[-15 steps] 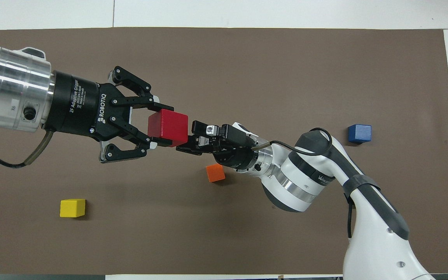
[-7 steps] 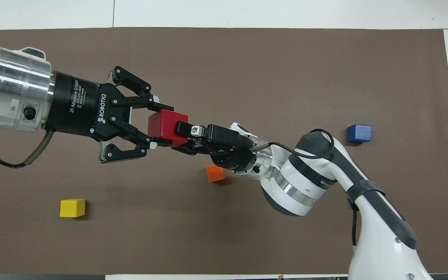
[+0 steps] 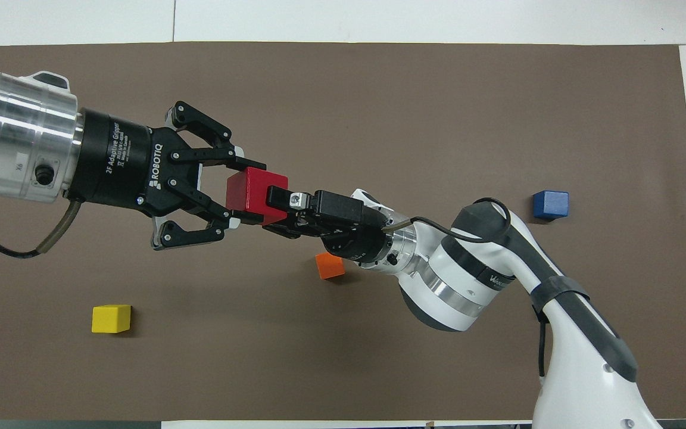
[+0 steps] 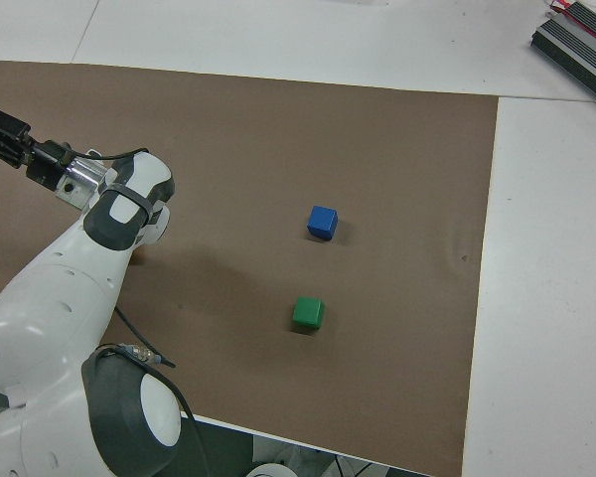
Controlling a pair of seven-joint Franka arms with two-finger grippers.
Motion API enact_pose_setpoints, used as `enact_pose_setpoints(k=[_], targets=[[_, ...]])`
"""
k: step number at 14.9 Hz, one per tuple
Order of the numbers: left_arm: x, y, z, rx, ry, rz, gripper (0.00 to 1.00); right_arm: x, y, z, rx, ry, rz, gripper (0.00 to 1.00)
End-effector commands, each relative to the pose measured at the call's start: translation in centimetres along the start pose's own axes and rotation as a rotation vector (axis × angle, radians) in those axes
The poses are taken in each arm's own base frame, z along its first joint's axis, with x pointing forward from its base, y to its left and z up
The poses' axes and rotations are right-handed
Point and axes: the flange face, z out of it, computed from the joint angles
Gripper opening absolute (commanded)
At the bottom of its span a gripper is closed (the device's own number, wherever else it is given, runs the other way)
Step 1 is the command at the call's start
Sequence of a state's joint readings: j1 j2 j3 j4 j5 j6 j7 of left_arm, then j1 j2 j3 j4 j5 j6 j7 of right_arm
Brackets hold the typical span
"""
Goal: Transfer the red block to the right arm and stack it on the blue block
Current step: 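Close the right gripper on the red cube beside the left gripper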
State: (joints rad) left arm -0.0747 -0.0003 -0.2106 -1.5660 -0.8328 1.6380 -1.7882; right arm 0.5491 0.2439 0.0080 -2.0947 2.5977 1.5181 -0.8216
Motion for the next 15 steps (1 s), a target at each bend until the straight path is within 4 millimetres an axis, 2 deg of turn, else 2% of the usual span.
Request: enact_pose_setpoints(k=[1, 7, 9, 10, 15], targets=[[-0.25, -0.72, 0.14, -0.007, 0.003, -0.009, 0.0, 0.13, -0.46, 0.62, 0.071, 0.087, 0.0, 0.0], [-0.3, -0.8, 0.25, -0.007, 0.009, -0.005, 0.02, 0.4, -0.62, 0.4, 0.073, 0.092, -0.002, 0.0], [-0.32, -0.7, 0.08, -0.017, 0.007, -0.008, 0.62, 0.47, -0.68, 0.35, 0.073, 0.093, -0.003, 0.0], [-0.32, -0.65, 0.08, -0.017, 0.006, -0.014, 1.0, 0.44, -0.68, 0.37, 0.073, 0.091, -0.003, 0.0], [-0.27, -0.66, 0.14, -0.014, 0.007, -0.015, 1.0, 0.56, -0.8, 0.29, 0.075, 0.092, -0.006, 0.0]])
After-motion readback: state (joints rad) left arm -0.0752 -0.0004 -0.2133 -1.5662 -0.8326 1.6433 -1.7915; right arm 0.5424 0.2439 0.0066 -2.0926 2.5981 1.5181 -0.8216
